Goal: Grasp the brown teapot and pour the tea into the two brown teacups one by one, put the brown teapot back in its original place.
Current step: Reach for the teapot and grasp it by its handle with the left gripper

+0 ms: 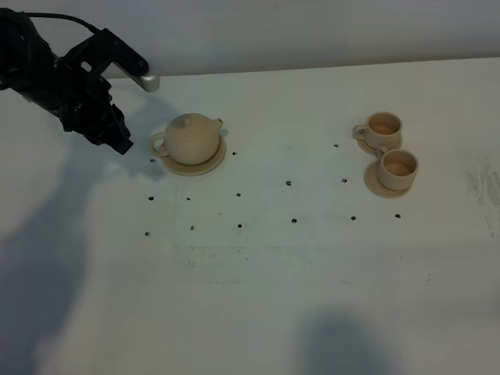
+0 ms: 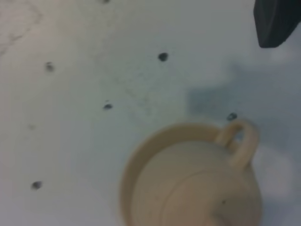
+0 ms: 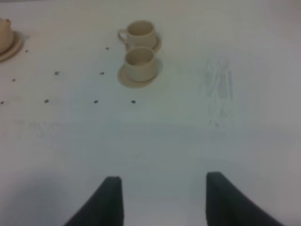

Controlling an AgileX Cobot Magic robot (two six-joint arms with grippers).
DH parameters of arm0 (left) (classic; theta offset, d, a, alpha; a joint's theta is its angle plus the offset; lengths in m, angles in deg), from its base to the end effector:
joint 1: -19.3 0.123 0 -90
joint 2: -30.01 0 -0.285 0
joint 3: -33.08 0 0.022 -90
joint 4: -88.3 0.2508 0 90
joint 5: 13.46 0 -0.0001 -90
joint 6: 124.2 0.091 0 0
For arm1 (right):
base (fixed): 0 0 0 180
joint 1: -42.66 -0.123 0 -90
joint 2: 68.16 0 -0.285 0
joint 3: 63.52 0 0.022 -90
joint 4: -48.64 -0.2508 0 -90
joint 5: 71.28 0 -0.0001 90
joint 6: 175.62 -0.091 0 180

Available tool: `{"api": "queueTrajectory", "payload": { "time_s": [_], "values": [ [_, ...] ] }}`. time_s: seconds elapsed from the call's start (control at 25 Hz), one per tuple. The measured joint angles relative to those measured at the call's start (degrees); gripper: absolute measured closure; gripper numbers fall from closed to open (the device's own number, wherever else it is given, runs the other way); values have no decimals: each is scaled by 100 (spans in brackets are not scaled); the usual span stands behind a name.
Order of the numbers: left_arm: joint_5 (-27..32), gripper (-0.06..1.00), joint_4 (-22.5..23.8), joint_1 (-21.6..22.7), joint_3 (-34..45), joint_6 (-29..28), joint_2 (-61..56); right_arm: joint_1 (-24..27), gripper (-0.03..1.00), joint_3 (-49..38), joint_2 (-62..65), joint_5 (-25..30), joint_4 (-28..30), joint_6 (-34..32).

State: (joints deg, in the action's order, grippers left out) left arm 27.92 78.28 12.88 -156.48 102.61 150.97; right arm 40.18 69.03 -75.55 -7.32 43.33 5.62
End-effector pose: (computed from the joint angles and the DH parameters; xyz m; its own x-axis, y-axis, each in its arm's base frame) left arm 0.4262 -0.0585 0.2163 -0.5777 0.6976 -0.4239 0.6841 0.6970 0.2148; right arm -0.0111 0.0071 0.2784 -0.4819 -0.0018 -0.8762 -0.1068 0.9927 0.0567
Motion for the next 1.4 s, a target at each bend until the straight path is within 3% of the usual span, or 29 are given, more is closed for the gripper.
{"api": "queueTrajectory", "payload": {
  "time_s": [0.12, 0.32, 0.64, 0.84, 1.4],
  "values": [
    [9, 64, 196, 0, -314, 82, 262, 0, 57, 0, 0, 0, 0, 0],
    [205, 64, 336, -64, -764, 742, 602, 0, 57, 0, 0, 0, 0, -5],
    [275, 64, 293, -97, -962, 1680, 681, 0, 57, 0, 0, 0, 0, -5],
    [293, 64, 10, -97, -1024, 2218, 754, 0, 57, 0, 0, 0, 0, -5],
    [504, 64, -130, -97, -1200, 2251, 1239, 0, 57, 0, 0, 0, 0, -5]
  ]
}}
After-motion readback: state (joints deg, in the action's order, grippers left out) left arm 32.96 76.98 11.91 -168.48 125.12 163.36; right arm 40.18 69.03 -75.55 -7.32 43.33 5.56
